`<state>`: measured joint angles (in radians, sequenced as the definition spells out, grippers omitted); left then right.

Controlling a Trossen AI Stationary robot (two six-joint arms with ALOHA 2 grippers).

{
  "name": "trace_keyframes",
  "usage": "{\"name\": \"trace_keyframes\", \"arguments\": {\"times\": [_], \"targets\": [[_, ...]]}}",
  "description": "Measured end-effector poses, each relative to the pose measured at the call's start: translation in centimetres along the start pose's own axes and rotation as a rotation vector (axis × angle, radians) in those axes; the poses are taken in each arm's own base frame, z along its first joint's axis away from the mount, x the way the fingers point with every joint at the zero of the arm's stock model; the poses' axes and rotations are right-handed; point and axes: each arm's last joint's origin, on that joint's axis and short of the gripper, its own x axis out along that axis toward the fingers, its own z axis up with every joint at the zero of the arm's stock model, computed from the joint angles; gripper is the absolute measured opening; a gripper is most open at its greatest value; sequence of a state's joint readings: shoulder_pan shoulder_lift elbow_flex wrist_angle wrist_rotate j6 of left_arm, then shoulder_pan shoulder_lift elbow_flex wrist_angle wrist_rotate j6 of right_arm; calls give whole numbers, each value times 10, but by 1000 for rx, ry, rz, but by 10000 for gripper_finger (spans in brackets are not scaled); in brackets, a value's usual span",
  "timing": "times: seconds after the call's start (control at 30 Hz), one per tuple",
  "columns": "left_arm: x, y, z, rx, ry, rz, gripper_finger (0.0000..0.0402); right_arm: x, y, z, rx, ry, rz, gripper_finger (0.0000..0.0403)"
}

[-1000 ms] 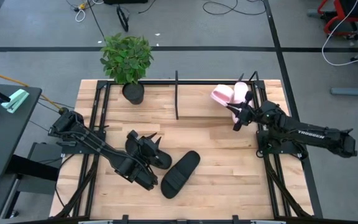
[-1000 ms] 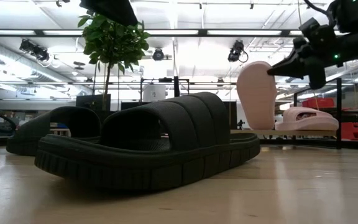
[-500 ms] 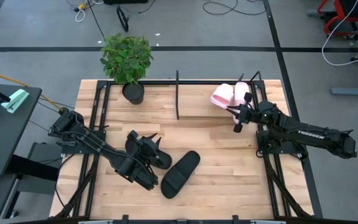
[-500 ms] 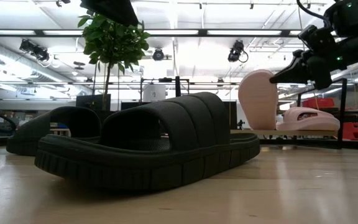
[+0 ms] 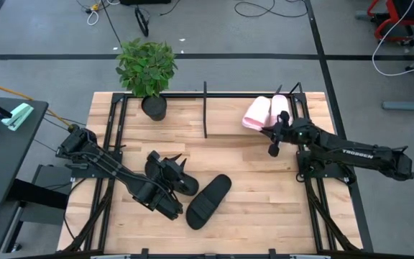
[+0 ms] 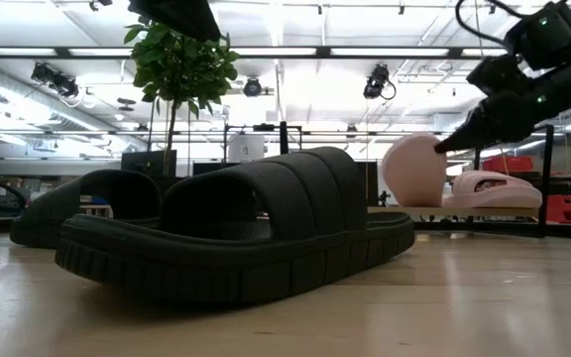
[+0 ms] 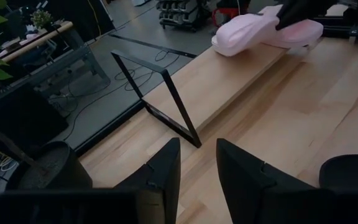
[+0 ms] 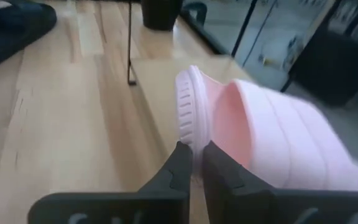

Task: Pick and place slides into the shelf
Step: Put the pink slide on the shelf

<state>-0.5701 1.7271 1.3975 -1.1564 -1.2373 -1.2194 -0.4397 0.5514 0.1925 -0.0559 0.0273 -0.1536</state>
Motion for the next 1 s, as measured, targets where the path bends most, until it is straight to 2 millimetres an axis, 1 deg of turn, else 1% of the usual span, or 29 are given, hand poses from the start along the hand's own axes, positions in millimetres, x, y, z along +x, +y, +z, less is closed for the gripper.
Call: {"name": "trace_keyframes", "arguments": {"times": [0.17, 0.5, 0.83, 1.0], "targets": [[-1, 0, 0, 0, 0, -2, 107, 3, 1, -7, 90, 81, 9, 19], [-4, -1, -1, 4, -3, -12, 107, 4, 2, -11, 229, 122, -1, 31], [-6, -1, -2, 4, -4, -18, 107, 2, 8, -17, 256, 204, 1, 81], [-6, -1, -2, 4, -4, -18, 107, -2, 10, -10, 273, 242, -36, 92]]}}
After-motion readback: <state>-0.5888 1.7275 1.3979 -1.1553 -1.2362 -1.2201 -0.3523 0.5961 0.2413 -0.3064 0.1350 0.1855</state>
